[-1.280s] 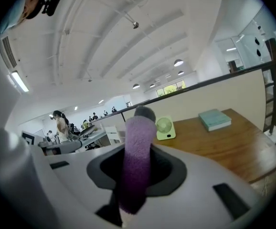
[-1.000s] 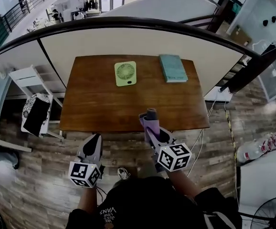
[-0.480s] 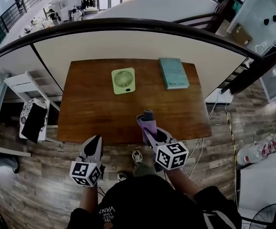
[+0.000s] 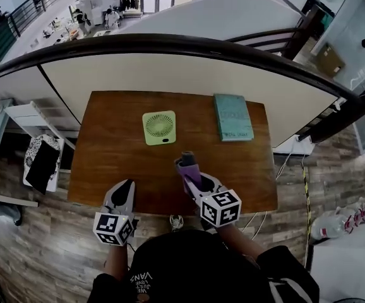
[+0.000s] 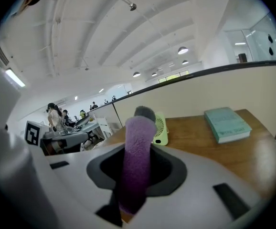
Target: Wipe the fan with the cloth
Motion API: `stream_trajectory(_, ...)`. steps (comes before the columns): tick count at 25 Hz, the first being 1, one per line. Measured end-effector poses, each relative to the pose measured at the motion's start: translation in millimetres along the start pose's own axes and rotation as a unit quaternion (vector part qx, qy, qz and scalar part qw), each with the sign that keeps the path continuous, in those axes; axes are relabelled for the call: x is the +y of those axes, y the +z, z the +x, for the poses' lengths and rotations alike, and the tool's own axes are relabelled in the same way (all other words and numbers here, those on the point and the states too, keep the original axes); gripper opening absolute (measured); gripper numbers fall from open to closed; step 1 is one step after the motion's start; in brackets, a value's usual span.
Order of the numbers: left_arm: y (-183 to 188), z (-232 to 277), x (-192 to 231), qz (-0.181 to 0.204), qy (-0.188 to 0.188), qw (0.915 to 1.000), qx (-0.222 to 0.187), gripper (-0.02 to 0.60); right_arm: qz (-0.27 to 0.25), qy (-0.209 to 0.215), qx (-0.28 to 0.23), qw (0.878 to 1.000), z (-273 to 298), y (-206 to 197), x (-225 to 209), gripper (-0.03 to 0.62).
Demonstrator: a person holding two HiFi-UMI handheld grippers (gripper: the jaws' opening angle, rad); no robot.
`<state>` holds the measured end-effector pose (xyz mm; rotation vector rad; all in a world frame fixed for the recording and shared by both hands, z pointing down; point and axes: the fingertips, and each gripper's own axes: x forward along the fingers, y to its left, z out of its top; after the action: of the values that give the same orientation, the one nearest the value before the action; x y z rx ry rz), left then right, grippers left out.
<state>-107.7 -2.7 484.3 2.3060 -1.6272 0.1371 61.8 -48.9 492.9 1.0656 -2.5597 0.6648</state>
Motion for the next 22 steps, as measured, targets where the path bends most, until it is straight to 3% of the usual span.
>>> stream_trajectory(11, -12.1, 47.0, 13.6, -0.007, 0.011, 0.9994, 0.031, 0.011, -0.020, 0.022, 0.042, 0.999, 52.3, 4.1, -27.8, 0.098)
stream_trajectory(22, 3.9, 91.7, 61.5, 0.010, -0.054, 0.9976, 0.043, 0.009, -0.015, -0.038, 0.050, 0.998, 107.3, 18.4, -22.3, 0.098)
